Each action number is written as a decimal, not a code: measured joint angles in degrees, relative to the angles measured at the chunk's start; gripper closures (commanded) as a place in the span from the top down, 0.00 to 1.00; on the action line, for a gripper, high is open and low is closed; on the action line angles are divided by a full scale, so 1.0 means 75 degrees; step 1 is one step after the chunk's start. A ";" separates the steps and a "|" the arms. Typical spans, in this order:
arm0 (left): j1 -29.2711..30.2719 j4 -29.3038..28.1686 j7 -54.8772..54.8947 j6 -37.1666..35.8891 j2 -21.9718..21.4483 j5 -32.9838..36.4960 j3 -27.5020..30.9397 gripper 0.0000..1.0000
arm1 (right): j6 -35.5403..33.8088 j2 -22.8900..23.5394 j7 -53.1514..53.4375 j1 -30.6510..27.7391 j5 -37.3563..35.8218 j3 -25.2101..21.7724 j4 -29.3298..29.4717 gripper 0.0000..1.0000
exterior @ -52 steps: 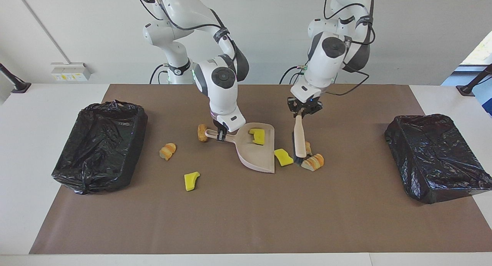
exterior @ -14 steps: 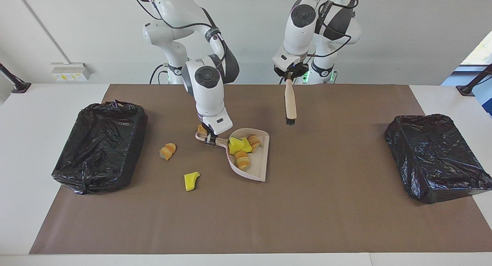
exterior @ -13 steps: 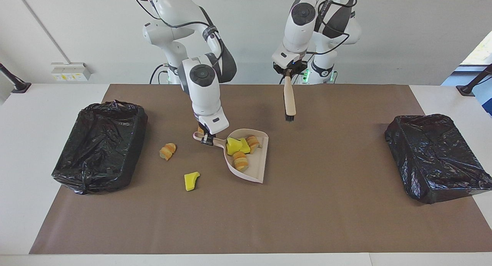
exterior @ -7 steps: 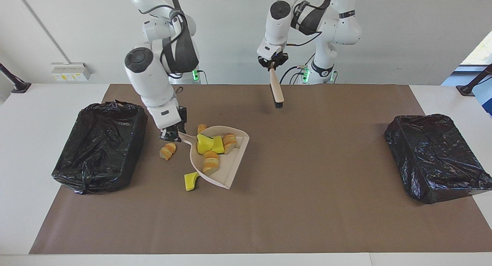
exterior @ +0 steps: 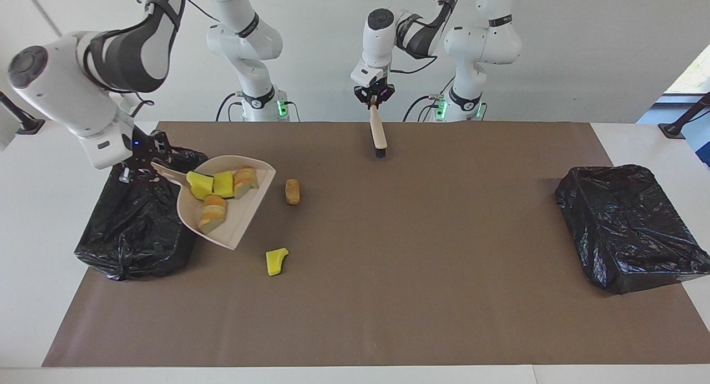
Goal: Sweep and dump trash in bin
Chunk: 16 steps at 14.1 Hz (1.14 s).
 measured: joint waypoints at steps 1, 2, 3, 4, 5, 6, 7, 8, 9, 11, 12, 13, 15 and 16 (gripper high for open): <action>0.0018 -0.0003 0.0012 0.0044 0.0076 0.0000 -0.0042 0.00 | -0.0128 0.0000 -0.0399 -0.0363 -0.0157 -0.0011 0.0080 0.00; 0.0036 -0.0010 0.0023 0.0072 0.0171 0.0000 -0.0094 0.00 | -0.0164 0.0000 -0.0790 -0.0665 -0.0478 -0.0020 0.0132 0.00; 0.0040 -0.0019 0.0039 0.0093 0.0273 0.0000 -0.0129 0.00 | -0.0116 0.0000 -0.1233 -0.0918 -0.0914 -0.0027 0.0160 0.00; 0.0041 -0.0021 0.0067 0.0113 0.0360 0.0000 -0.0142 0.17 | 0.0080 0.0001 -0.1602 -0.1096 -0.1295 -0.0040 0.0169 0.00; 0.0042 -0.0020 0.0144 0.0156 0.0424 0.0000 -0.0143 0.54 | 0.0495 0.0004 -0.1922 -0.1251 -0.1710 -0.0050 0.0172 0.00; 0.0043 -0.0020 0.0247 0.0191 0.0458 0.0000 -0.0142 0.91 | 0.0877 0.0009 -0.2119 -0.1358 -0.2036 -0.0056 0.0170 0.00; 0.0044 -0.0020 0.0389 0.0195 0.0491 0.0000 -0.0141 1.00 | 0.1144 0.0020 -0.2220 -0.1406 -0.2305 -0.0060 0.0162 0.00; 0.0048 -0.0018 0.0597 0.0198 0.0531 0.0000 -0.0122 1.00 | 0.1339 0.0033 -0.2230 -0.1381 -0.2641 -0.0047 0.0139 0.00; 0.0067 -0.0009 0.0848 0.0201 0.0559 0.0000 -0.0060 1.00 | 0.1534 0.0045 -0.2225 -0.1278 -0.3085 -0.0023 0.0097 0.00; 0.0158 0.0089 0.1343 0.0212 0.0564 0.0000 0.0269 1.00 | 0.1811 0.0060 -0.1778 -0.0779 -0.4076 0.0003 -0.0081 0.00; 0.0181 0.0192 0.1570 0.0212 0.0562 0.0006 0.0595 1.00 | 0.1822 0.0060 -0.1348 -0.0429 -0.4559 0.0011 -0.0191 0.00; 0.0193 0.0340 0.1821 0.0175 0.0561 0.0095 0.1034 1.00 | 0.1822 0.0060 -0.0899 -0.0079 -0.5016 0.0018 -0.0297 0.00; 0.0237 0.0843 0.2238 -0.0320 0.0566 0.0867 0.2096 1.00 | 0.1823 0.0058 -0.0369 0.0318 -0.5566 0.0053 -0.0494 0.00; 0.0247 0.1176 0.2475 -0.0727 0.0564 0.1265 0.2664 1.00 | 0.1829 0.0058 -0.0310 0.0353 -0.5695 0.0066 -0.0564 0.00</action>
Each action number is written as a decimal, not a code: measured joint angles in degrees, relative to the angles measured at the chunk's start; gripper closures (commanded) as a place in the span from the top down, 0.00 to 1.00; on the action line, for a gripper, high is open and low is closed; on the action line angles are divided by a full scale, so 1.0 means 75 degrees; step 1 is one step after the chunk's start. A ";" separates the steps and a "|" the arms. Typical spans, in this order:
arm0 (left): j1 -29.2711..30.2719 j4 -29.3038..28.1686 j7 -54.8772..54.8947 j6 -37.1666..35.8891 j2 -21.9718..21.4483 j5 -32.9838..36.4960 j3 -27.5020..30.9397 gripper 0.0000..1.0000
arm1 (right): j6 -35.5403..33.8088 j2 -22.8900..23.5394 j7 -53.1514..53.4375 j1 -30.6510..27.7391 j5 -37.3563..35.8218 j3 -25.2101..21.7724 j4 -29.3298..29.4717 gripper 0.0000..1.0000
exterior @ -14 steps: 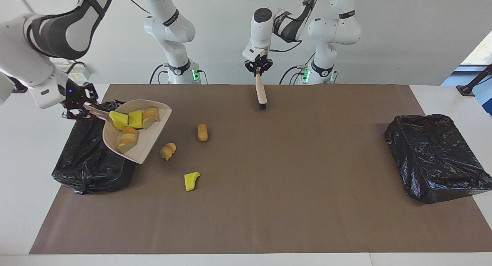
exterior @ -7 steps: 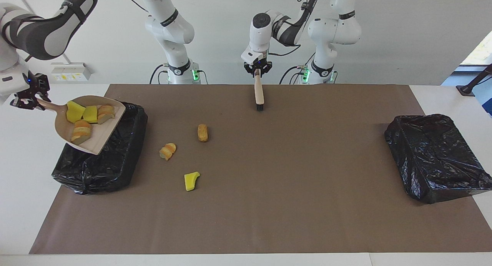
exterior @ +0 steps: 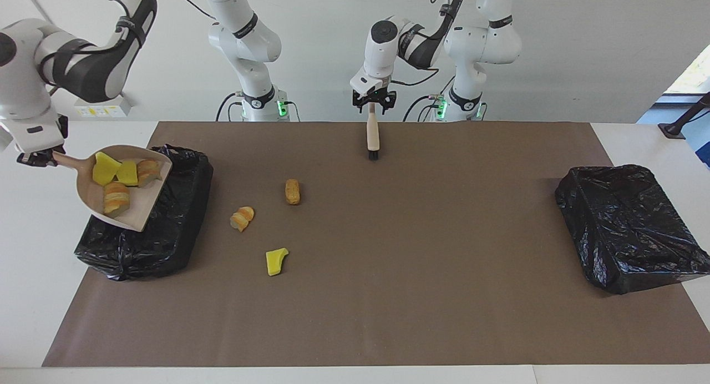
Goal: Sweep and dump trash in bin
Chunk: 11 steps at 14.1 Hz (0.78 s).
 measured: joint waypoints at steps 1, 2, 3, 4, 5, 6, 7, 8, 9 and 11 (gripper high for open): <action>0.0006 0.0362 0.0357 -0.0446 -0.0002 0.0287 0.0583 1.00 | 0.0010 0.0000 0.0005 0.0002 -0.0074 -0.0002 -0.0037 0.00; 0.0015 0.0725 0.0776 -0.0868 0.0004 0.0541 0.1145 1.00 | 0.0012 -0.0002 0.0005 0.0000 -0.0099 -0.0009 -0.0052 0.00; 0.0025 0.1109 0.1165 -0.1265 0.0032 0.0874 0.1707 1.00 | 0.0012 -0.0005 0.0005 0.0001 -0.0109 -0.0011 -0.0058 0.00; 0.0039 0.1543 0.1483 -0.1640 0.0116 0.1247 0.2232 1.00 | 0.0011 -0.0010 0.0005 0.0014 -0.0121 -0.0007 -0.0059 0.00; 0.0098 0.2000 0.1711 -0.1951 0.0273 0.1549 0.2616 1.00 | -0.0026 -0.0016 0.0005 0.0039 -0.0160 0.0000 -0.0059 0.00; 0.0220 0.2507 0.1912 -0.2218 0.0486 0.1759 0.2871 1.00 | -0.0130 -0.0028 0.0005 0.0078 -0.0252 0.0009 -0.0057 0.00; 0.0368 0.3115 0.2144 -0.2464 0.0746 0.1874 0.3076 1.00 | -0.0278 -0.0050 0.0005 0.0151 -0.0361 0.0016 -0.0049 0.00; 0.0482 0.3719 0.2402 -0.2731 0.0995 0.1949 0.3278 1.00 | -0.0441 -0.0086 0.0005 0.0249 -0.0495 0.0024 -0.0025 0.00; 0.0547 0.4290 0.2695 -0.3060 0.1222 0.2054 0.3475 1.00 | -0.0621 -0.0140 0.0005 0.0342 -0.0639 0.0030 0.0003 0.00; 0.0617 0.5347 0.3227 -0.3735 0.1633 0.2445 0.3722 1.00 | -0.0708 -0.0264 -0.0001 0.0404 -0.0760 0.0035 0.0007 0.00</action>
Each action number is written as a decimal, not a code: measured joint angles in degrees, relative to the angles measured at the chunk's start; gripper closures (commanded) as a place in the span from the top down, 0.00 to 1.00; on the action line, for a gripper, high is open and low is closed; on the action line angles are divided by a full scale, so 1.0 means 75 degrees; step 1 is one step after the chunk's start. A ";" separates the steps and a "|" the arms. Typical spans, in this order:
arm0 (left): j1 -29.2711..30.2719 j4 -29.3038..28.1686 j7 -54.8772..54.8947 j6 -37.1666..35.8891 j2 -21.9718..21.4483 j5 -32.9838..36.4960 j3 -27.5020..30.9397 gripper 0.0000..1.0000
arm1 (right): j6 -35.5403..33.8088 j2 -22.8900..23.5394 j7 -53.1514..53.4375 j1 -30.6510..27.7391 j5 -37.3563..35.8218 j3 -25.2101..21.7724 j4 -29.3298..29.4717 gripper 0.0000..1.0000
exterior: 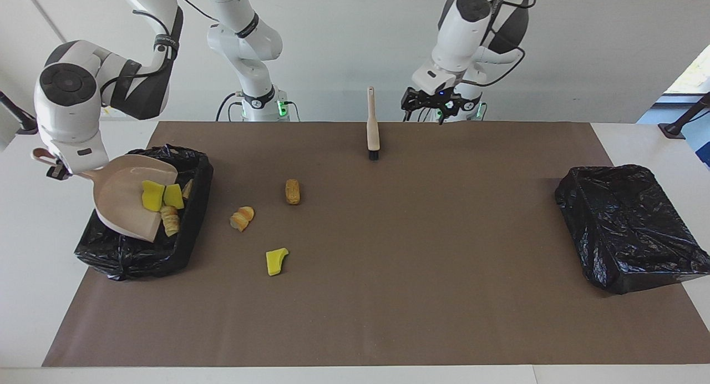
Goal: Sweep and dump trash in bin
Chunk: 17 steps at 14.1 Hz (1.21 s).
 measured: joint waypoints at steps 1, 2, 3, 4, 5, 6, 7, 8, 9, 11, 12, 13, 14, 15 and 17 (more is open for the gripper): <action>0.0014 0.0397 0.0178 -0.0257 0.0168 0.0119 0.0036 1.00 | 0.0000 -0.0024 -0.0013 -0.0006 -0.0027 -0.0006 0.0000 0.00; 0.0056 0.0743 0.0300 -0.0484 0.0336 0.0169 0.0039 1.00 | -0.0006 -0.0030 -0.0014 0.0003 -0.0072 -0.0006 0.0000 0.00; 0.0134 0.1034 0.0374 -0.0646 0.0496 0.0173 0.0035 1.00 | -0.0038 -0.0031 -0.0014 0.0031 -0.0154 0.0004 0.0001 0.00; 0.0240 0.1273 0.0443 -0.0780 0.0646 0.0174 0.0035 1.00 | -0.0134 -0.0033 -0.0014 0.0103 -0.0274 0.0010 0.0016 0.00; 0.0342 0.1441 0.0534 -0.0861 0.0770 0.0174 0.0030 1.00 | -0.0263 -0.0038 -0.0014 0.0188 -0.0377 0.0016 0.0062 0.00; 0.0434 0.1561 0.0632 -0.0898 0.0870 0.0174 0.0023 1.00 | -0.0369 -0.0051 -0.0014 0.0253 -0.0450 0.0021 0.0103 0.00; 0.0524 0.1650 0.0731 -0.0950 0.0946 0.0174 -0.0002 1.00 | -0.0431 -0.0069 -0.0014 0.0287 -0.0495 0.0023 0.0127 0.00; 0.0605 0.1732 0.0844 -0.1032 0.1012 0.0174 -0.0021 1.00 | -0.0458 -0.0085 -0.0014 0.0299 -0.0506 0.0023 0.0138 0.00; 0.0651 0.1791 0.0921 -0.1070 0.1049 0.0174 -0.0024 1.00 | -0.0496 -0.0095 -0.0014 0.0299 -0.0506 0.0022 0.0143 0.00; 0.0703 0.1878 0.1024 -0.1108 0.1052 0.0174 -0.0030 1.00 | -0.0730 -0.0149 -0.0047 0.0299 -0.0516 0.0022 0.0169 0.00; 0.0706 0.1907 0.1054 -0.1140 0.1038 0.0174 -0.0031 1.00 | -0.0841 -0.0233 -0.0161 0.0298 -0.0517 0.0021 0.0189 0.00; 0.0707 0.1911 0.1058 -0.1159 0.1020 0.0174 -0.0031 1.00 | -0.0965 -0.0340 -0.0280 0.0297 -0.0517 0.0021 0.0208 0.00; 0.0707 0.1911 0.1058 -0.1164 0.1006 0.0174 -0.0031 1.00 | -0.1082 -0.0455 -0.0383 0.0295 -0.0517 0.0019 0.0211 0.00; 0.0708 0.1911 0.1058 -0.1164 0.0996 0.0174 -0.0030 1.00 | -0.1142 -0.0554 -0.0471 0.0293 -0.0517 0.0018 0.0212 0.00; 0.0713 0.1911 0.1058 -0.1164 0.0989 0.0174 -0.0019 1.00 | -0.1170 -0.0674 -0.0615 0.0266 -0.0516 0.0008 0.0213 0.00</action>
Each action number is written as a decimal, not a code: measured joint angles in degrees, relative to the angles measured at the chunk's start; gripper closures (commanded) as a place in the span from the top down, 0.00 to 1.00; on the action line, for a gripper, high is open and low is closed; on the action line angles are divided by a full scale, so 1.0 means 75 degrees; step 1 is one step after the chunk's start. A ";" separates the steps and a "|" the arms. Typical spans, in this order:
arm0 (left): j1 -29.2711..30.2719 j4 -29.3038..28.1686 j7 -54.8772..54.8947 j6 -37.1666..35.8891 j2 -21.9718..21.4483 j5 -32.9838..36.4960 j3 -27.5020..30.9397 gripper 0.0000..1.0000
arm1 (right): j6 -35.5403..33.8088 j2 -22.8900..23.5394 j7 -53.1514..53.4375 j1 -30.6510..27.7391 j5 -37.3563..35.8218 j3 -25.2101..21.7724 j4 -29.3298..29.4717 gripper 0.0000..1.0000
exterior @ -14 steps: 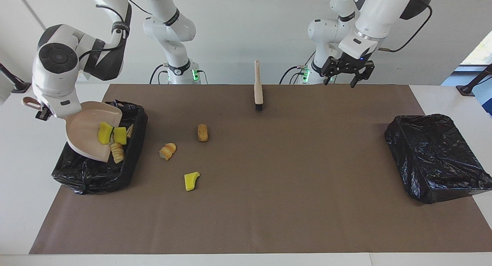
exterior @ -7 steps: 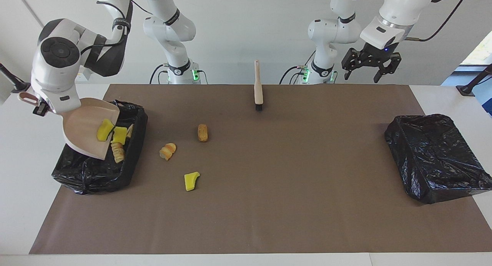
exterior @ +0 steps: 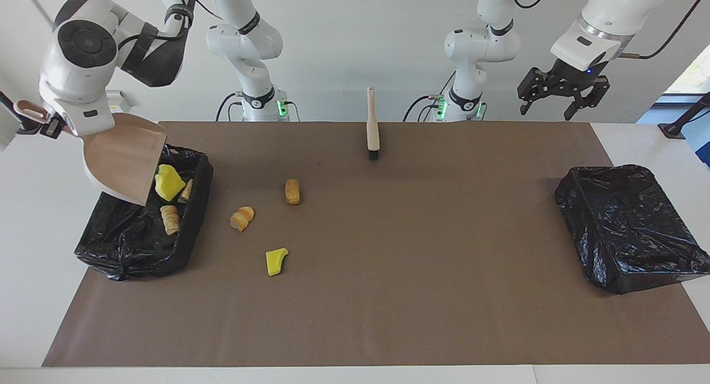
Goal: Sweep and dump trash in bin
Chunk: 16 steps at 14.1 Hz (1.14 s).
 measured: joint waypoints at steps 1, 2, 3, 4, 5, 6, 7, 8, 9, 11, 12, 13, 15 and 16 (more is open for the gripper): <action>0.0008 0.0000 0.0000 0.0000 0.0000 0.0000 0.0005 1.00 | 0.0001 -0.0020 -0.0029 -0.0022 0.0003 -0.0009 0.0000 0.00; 0.0022 0.0000 0.0000 0.0000 -0.0001 0.0000 0.0005 1.00 | 0.0007 -0.0020 -0.0033 -0.0037 0.0033 -0.0010 -0.0002 0.00; 0.0035 0.0000 0.0000 0.0000 -0.0001 0.0000 0.0005 1.00 | 0.0009 -0.0018 -0.0033 -0.0029 0.0097 -0.0002 -0.0007 0.00; 0.0047 0.0000 0.0000 0.0000 -0.0001 0.0000 0.0005 1.00 | 0.0010 -0.0016 0.0032 -0.0002 0.0173 0.0014 -0.0007 0.00; 0.0053 0.0000 0.0000 0.0000 -0.0001 0.0000 0.0005 1.00 | 0.0010 -0.0017 0.0237 0.0038 0.0299 0.0018 -0.0006 0.00; 0.0054 0.0000 0.0000 0.0000 -0.0001 0.0000 0.0004 1.00 | 0.0010 -0.0015 0.0513 0.0058 0.0584 0.0026 -0.0007 0.00; 0.0054 0.0000 0.0000 0.0000 -0.0001 0.0000 0.0003 1.00 | 0.0012 -0.0012 0.0803 0.0064 0.1001 0.0031 -0.0007 0.00; 0.0054 0.0000 0.0000 0.0000 -0.0001 0.0000 0.0003 1.00 | 0.0014 -0.0010 0.1114 0.0067 0.1398 0.0040 -0.0008 0.00; 0.0054 0.0000 0.0000 0.0000 -0.0001 0.0000 0.0003 1.00 | 0.0023 -0.0007 0.1406 0.0075 0.1772 0.0079 -0.0008 0.00; 0.0055 0.0000 0.0000 0.0000 -0.0001 0.0002 0.0003 1.00 | 0.0033 0.0009 0.1981 0.0204 0.2430 0.0261 -0.0008 0.00; 0.0055 0.0000 0.0000 0.0000 -0.0001 0.0003 0.0003 1.00 | 0.0033 0.0017 0.2377 0.0328 0.2720 0.0350 -0.0008 0.00; 0.0055 0.0000 0.0000 0.0000 -0.0001 0.0003 0.0003 1.00 | 0.0033 0.0021 0.2795 0.0488 0.2925 0.0424 -0.0008 0.00; 0.0055 0.0000 0.0000 0.0000 -0.0001 0.0004 0.0003 1.00 | 0.0033 0.0021 0.3768 0.0845 0.3349 0.0477 -0.0008 0.00; 0.0055 0.0000 0.0000 0.0000 -0.0001 0.0004 0.0003 1.00 | 0.0036 0.0021 0.4339 0.1000 0.3641 0.0486 -0.0008 0.00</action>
